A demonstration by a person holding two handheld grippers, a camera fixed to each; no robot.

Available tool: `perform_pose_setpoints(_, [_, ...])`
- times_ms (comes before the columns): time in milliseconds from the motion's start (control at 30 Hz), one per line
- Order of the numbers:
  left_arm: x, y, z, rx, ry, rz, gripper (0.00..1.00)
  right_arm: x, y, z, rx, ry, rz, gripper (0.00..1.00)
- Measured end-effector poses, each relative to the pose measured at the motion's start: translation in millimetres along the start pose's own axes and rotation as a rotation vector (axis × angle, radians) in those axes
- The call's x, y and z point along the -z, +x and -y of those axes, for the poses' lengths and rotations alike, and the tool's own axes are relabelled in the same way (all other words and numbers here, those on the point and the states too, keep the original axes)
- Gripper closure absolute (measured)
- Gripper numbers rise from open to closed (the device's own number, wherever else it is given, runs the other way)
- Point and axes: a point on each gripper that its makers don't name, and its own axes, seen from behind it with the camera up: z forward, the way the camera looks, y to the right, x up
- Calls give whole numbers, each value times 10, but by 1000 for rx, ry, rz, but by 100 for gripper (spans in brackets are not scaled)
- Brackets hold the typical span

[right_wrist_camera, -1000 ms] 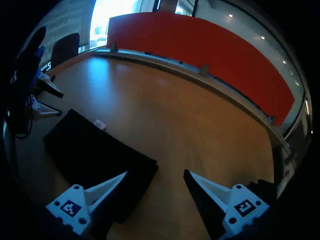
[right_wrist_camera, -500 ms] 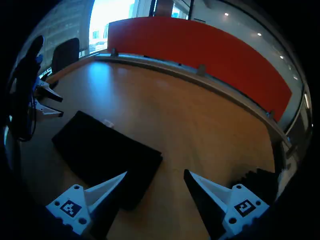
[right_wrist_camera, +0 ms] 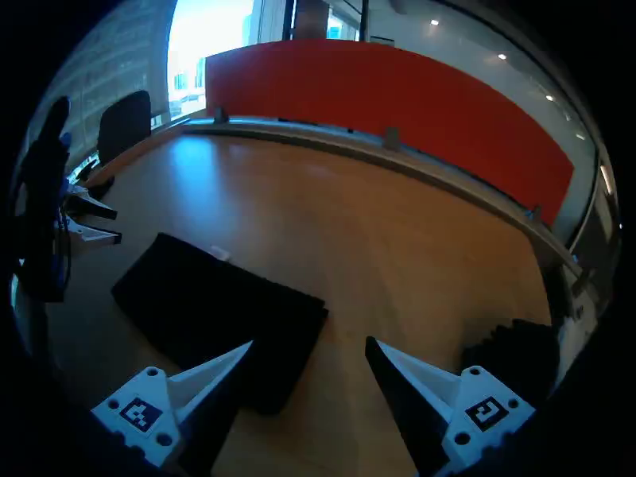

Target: Fold towel

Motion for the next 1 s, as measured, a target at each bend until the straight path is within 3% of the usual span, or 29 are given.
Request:
perform_pose_setpoints(500, [237, -148, 128, 96, 55, -34, 7, 23, -23, 81, -12, 21, -1, 0])
perform_pose_setpoints(1000, [493, -313, 226, 136, 88, -43, 7, 50, -162, 217, 96, 137, 32, 1])
